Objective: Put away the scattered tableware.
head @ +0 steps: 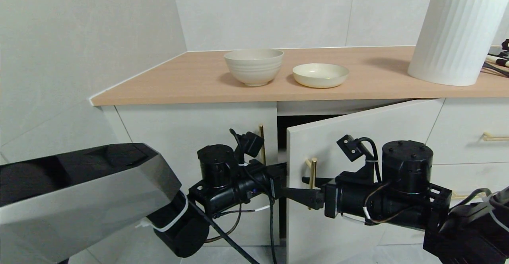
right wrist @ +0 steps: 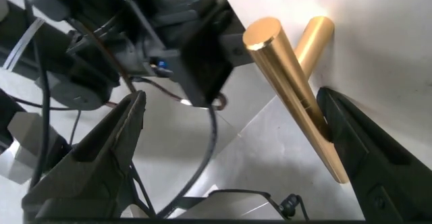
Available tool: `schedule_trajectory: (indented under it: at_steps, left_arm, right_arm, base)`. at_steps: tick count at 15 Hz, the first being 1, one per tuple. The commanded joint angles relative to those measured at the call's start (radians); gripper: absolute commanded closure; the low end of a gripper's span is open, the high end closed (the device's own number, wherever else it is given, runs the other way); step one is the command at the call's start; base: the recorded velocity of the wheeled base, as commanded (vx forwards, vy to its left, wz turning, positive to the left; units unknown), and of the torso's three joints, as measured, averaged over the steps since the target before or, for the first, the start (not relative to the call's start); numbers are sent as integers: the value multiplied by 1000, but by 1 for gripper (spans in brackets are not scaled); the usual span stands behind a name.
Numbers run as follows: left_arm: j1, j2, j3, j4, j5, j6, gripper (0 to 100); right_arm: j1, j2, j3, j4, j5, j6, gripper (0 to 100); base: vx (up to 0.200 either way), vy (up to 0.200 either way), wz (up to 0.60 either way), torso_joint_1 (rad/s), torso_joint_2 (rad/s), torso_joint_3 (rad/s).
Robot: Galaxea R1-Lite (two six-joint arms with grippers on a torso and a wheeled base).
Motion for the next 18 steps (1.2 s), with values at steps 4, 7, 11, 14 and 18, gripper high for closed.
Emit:
schedule_trajectory:
  at_steps: [4,7,11,14,18]
  left_arm:
    - [-2,39,-46,-3,17,-1,100]
    - [-4,42,-55,-3,19,-1,100]
    - [-5,68,-124,2,17,-1,100]
    - [-5,43,-119,5,17,-1,100]
    - [-5,20,-101,17,17,-1,100]
  right_arm:
    - [-68,12,1,0,-13,-77,0]
    - [-117,6,1,0,-27,-108,0]
    - [-183,-78,42,8,-60,-218,0]
    - [-192,-206,136,37,-148,-223,0]
    - [-177,-279,246,91,-386,-324,0]
  base:
    - [0,0,0,0,0,0]
    - [0,0,0,0,0,0]
    - [0,0,0,0,0,0]
    - [0,0,0,0,0,0]
    - [0,0,0,0,0,0]
